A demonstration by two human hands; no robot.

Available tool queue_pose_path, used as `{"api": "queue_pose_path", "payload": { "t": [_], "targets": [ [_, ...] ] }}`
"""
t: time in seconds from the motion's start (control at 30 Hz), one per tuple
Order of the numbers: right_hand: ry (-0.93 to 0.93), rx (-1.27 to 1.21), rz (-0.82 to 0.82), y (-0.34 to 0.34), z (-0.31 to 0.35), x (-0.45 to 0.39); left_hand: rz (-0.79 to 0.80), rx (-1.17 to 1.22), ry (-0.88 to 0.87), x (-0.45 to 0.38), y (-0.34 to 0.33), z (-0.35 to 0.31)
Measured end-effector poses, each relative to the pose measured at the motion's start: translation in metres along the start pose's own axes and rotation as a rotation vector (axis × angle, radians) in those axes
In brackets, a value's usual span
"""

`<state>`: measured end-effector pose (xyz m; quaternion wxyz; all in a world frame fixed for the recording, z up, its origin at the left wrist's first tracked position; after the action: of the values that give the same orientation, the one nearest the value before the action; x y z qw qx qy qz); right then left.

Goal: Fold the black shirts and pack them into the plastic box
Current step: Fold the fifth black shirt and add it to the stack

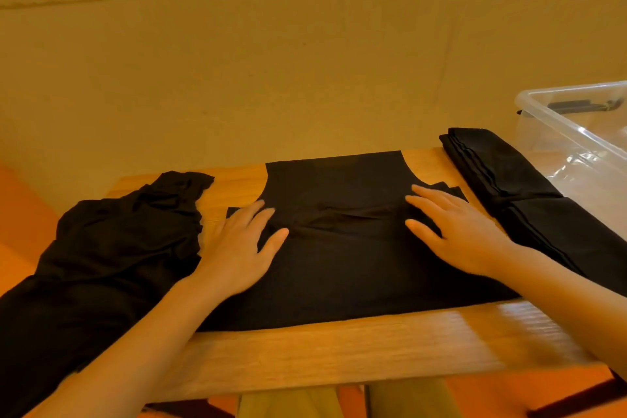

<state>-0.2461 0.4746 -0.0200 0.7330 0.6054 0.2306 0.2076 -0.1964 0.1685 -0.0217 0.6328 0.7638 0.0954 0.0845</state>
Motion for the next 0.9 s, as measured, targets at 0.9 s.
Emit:
{"api": "queue_pose_path", "payload": {
  "t": [0.9],
  "targets": [
    [-0.140,0.177,0.211,0.009,-0.050,0.014,0.012,-0.047,0.030,-0.016,-0.001,0.044]
  ]
}}
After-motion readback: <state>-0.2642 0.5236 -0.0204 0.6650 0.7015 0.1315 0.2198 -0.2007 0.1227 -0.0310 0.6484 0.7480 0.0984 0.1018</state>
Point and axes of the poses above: each hand's wrist, its own x-axis away from the middle knuckle, its own y-axis out of the back of the hand, z = x × y, the point moved 6 cm from there along -x, towards the middle knuckle, and after that the axes turned 14 degrees about y, right-handed, at the moved point
